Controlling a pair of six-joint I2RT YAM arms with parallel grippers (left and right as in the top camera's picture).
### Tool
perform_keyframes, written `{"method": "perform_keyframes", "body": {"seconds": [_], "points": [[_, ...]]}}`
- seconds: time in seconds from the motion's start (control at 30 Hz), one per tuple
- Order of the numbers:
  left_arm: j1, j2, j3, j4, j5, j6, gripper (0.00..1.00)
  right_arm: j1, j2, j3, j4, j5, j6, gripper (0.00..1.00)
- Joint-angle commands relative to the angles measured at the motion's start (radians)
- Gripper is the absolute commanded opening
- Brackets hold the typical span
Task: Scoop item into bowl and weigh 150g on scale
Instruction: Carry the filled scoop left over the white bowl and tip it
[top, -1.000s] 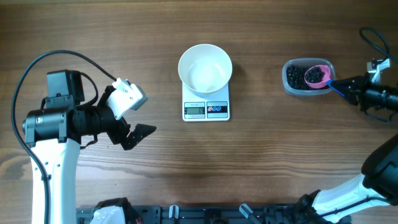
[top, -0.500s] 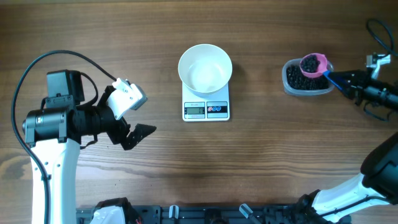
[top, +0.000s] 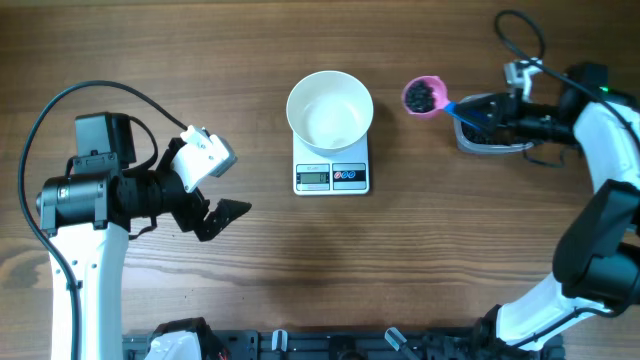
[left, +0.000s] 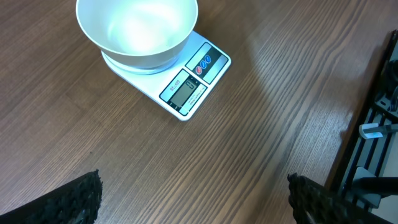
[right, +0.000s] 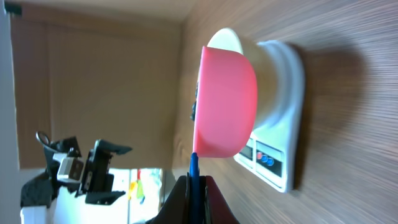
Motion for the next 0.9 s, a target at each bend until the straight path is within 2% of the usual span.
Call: {"method": "perform_keyframes", "body": {"seconds": [0.0,0.17,0.3,0.47,0.53,0.67,0.87], "points": [[-0.001,-0.011,0.009,0.000,0.000,0.021,1.00,0.079,-0.005,0.007,0.063,-0.068,0.066,0.04],[-0.001,-0.011,0.009,0.000,0.000,0.021,1.00,0.181,-0.018,0.007,0.260,-0.055,0.163,0.05],[-0.001,-0.011,0.009,0.000,0.000,0.021,1.00,0.252,-0.018,0.007,0.409,0.034,0.153,0.04],[-0.001,-0.011,0.009,0.000,0.000,0.021,1.00,0.310,-0.018,0.007,0.518,0.042,0.024,0.04],[-0.001,-0.011,0.009,0.000,0.000,0.021,1.00,0.321,-0.018,0.007,0.518,0.061,-0.084,0.04],[-0.001,-0.011,0.009,0.000,0.000,0.021,1.00,0.328,-0.018,0.007,0.521,0.253,-0.158,0.04],[-0.001,-0.011,0.009,0.000,0.000,0.021,1.00,0.359,-0.018,0.007,0.527,0.375,-0.274,0.04]]}}
